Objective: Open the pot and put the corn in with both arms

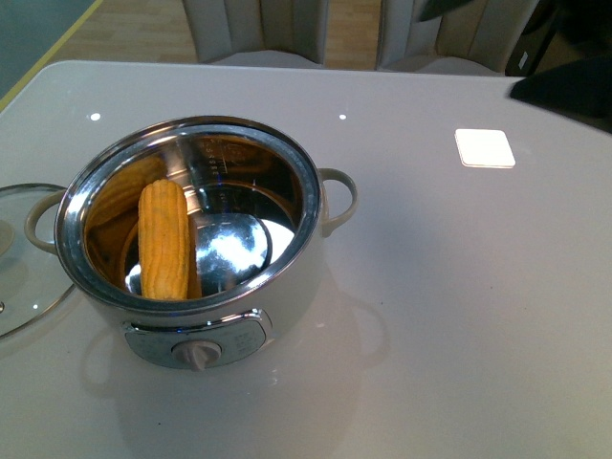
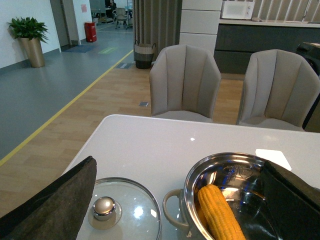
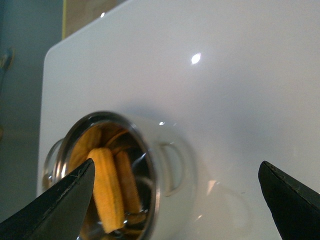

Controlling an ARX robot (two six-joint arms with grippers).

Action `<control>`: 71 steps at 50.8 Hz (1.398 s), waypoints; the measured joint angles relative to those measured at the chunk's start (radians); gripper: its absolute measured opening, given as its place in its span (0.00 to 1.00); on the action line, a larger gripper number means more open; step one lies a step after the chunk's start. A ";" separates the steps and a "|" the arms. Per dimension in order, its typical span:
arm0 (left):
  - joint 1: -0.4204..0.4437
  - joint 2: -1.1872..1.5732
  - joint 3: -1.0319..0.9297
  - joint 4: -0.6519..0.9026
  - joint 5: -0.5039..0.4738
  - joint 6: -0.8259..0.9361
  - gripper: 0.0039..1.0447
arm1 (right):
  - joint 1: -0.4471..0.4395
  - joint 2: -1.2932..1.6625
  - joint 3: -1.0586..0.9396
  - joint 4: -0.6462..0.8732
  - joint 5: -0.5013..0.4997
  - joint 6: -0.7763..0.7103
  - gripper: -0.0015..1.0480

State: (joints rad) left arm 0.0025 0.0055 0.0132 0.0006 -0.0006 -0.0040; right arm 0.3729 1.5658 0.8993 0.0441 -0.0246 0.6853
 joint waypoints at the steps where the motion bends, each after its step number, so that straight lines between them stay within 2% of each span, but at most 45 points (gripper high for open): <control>1: 0.000 0.000 0.000 0.000 0.000 0.000 0.94 | -0.020 -0.034 -0.023 -0.001 0.015 -0.019 0.92; 6: 0.000 0.000 0.000 0.000 0.000 0.000 0.94 | -0.108 -0.198 -0.137 -0.027 0.082 -0.117 0.92; 11: 0.000 0.000 0.000 0.000 0.000 0.000 0.94 | -0.153 -0.317 -0.211 -0.062 0.110 -0.186 0.92; 21: 0.000 0.000 0.000 0.000 0.000 0.000 0.94 | -0.277 -0.687 -0.337 -0.242 0.122 -0.323 0.92; 25: 0.000 0.000 0.000 0.000 0.000 0.000 0.94 | -0.293 -0.755 -0.352 -0.259 0.121 -0.340 0.92; 27: 0.000 0.000 0.000 0.000 0.000 0.000 0.94 | -0.313 -0.785 -0.378 -0.195 0.092 -0.380 0.89; 29: 0.000 0.000 0.000 0.000 0.001 0.000 0.94 | -0.341 -0.818 -0.443 -0.025 0.041 -0.451 0.82; 32: 0.000 0.000 0.000 0.000 0.001 0.000 0.94 | -0.357 -0.845 -0.525 0.161 0.031 -0.533 0.74; 35: 0.000 0.000 0.000 0.000 0.000 0.000 0.94 | -0.369 -0.864 -0.588 0.286 0.031 -0.583 0.66; 38: 0.000 0.000 0.000 0.000 0.000 0.000 0.94 | -0.369 -0.882 -0.627 0.345 0.027 -0.620 0.57; 46: 0.000 0.000 0.000 0.000 0.000 0.000 0.94 | -0.370 -0.955 -0.708 0.367 0.025 -0.662 0.29; 56: 0.000 0.000 0.000 0.000 0.000 0.000 0.94 | -0.370 -1.024 -0.764 0.357 0.025 -0.679 0.02; 71: 0.000 0.000 0.000 0.000 0.000 0.000 0.94 | -0.371 -1.169 -0.837 0.286 0.025 -0.679 0.02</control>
State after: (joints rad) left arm 0.0021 0.0055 0.0132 0.0006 -0.0002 -0.0040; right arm 0.0021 0.3965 0.0628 0.3305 0.0002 0.0059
